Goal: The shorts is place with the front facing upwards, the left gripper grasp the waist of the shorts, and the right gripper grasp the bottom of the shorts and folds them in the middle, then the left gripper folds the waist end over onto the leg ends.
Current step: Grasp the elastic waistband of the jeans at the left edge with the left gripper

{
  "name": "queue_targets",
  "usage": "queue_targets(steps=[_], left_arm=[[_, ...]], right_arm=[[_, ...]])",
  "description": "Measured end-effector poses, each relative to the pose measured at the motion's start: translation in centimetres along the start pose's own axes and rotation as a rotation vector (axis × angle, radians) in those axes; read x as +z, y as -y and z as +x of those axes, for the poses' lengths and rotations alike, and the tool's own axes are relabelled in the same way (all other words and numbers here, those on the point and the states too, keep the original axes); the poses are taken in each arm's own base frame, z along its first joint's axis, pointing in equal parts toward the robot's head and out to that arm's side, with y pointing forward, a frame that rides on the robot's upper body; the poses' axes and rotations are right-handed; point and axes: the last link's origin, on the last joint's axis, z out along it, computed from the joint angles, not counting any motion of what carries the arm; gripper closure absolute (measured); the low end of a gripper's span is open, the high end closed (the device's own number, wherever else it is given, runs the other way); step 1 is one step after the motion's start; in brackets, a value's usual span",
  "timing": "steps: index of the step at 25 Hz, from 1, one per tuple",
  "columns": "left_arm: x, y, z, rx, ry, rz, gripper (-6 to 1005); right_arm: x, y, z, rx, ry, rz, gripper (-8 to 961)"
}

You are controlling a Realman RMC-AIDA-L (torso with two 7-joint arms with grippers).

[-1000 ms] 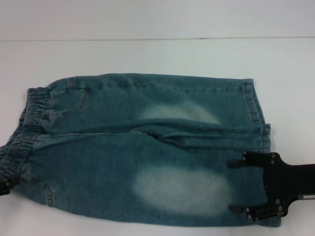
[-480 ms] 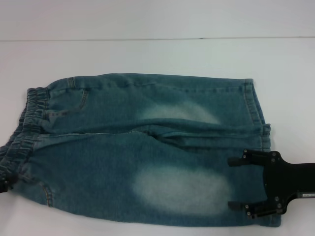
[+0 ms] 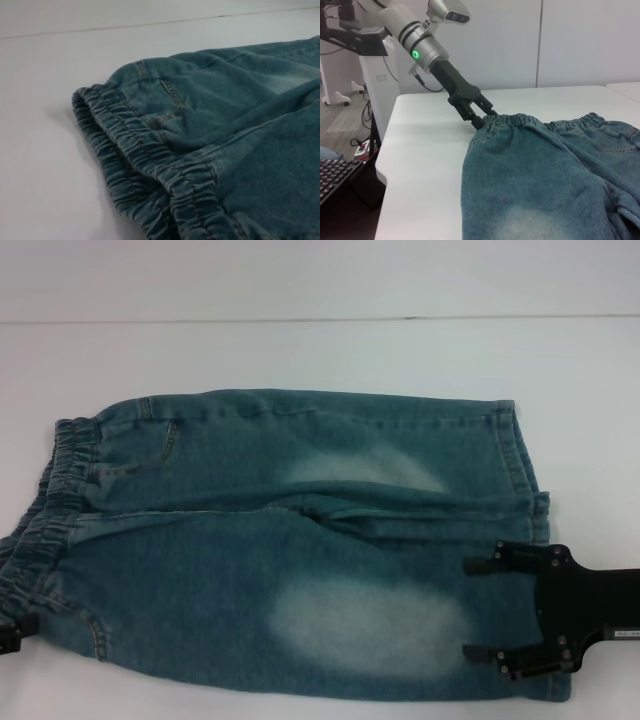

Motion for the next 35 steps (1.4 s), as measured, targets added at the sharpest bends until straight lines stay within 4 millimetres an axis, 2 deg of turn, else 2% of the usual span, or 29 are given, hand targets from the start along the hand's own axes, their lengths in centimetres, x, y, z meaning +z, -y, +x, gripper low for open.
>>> queue_targets(steps=[11, 22, 27, 30, 35], left_arm=[[0.4, -0.8, 1.0, 0.034, -0.017, -0.068, 183], [1.6, -1.4, 2.1, 0.076, -0.011, -0.112, 369], [1.8, -1.1, 3.6, 0.042, -0.057, -0.108, 607], [1.8, -1.1, 4.2, 0.039, -0.082, -0.099, 844], [1.8, -1.1, 4.6, 0.025, -0.112, -0.091, 928]], right_arm=[[0.0, 0.2, 0.0, 0.008, -0.009, 0.006, 9], [-0.2, 0.1, 0.2, 0.017, -0.008, 0.013, 8], [-1.5, -0.2, 0.1, 0.05, -0.024, 0.026, 9], [-2.9, -0.3, -0.5, 0.089, -0.048, 0.019, 8], [-5.1, -0.3, -1.8, 0.137, -0.177, -0.029, 20]])
